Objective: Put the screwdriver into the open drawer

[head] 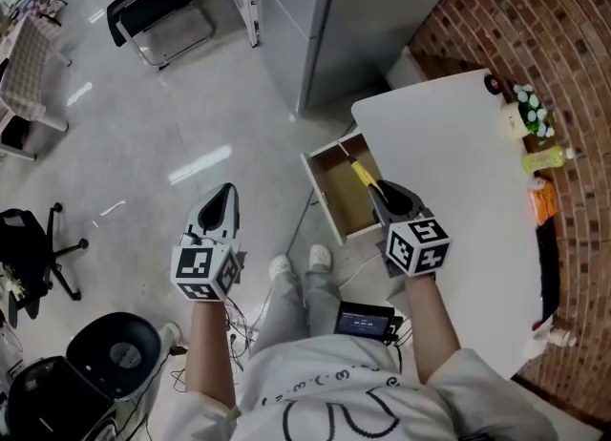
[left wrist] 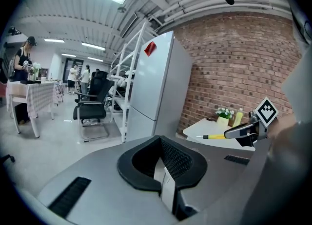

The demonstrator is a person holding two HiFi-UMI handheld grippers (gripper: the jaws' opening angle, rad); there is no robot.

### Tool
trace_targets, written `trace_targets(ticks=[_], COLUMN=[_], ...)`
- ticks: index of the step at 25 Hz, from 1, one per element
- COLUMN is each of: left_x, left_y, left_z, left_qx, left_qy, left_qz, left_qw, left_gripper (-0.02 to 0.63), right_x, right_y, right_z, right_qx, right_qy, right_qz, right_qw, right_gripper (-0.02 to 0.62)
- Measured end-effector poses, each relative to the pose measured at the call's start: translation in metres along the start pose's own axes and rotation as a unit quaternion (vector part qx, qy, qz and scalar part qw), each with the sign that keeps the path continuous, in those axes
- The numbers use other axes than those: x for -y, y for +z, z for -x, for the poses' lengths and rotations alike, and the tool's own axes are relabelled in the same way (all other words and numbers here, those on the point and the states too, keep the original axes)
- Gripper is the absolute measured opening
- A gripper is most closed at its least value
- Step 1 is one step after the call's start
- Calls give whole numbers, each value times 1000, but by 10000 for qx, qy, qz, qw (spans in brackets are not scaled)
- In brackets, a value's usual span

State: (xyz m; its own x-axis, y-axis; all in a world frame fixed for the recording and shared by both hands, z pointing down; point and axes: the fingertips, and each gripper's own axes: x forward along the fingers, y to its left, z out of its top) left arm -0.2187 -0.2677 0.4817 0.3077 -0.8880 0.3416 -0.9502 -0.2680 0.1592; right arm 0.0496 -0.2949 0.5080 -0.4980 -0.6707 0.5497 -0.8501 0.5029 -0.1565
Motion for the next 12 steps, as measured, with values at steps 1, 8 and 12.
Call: trace_targets(ticks=[1, 8, 12], left_x=[0, 4, 3], left_y=[-6, -42, -62], left_z=[-2, -22, -32], left_qx=[-53, -335, -406], left_qy=[12, 56, 42], left_qz=[24, 179, 242], left_qw=[10000, 9993, 9989], left_gripper=[11, 12, 12], right_x=[2, 13, 14], right_y=[-7, -49, -68], right_z=[-5, -36, -52], right_qx=[-81, -509, -660], right_qy=[20, 131, 205], right_qz=[-27, -239, -206], right_qw=[10000, 9983, 9974], right_gripper=[71, 71, 72])
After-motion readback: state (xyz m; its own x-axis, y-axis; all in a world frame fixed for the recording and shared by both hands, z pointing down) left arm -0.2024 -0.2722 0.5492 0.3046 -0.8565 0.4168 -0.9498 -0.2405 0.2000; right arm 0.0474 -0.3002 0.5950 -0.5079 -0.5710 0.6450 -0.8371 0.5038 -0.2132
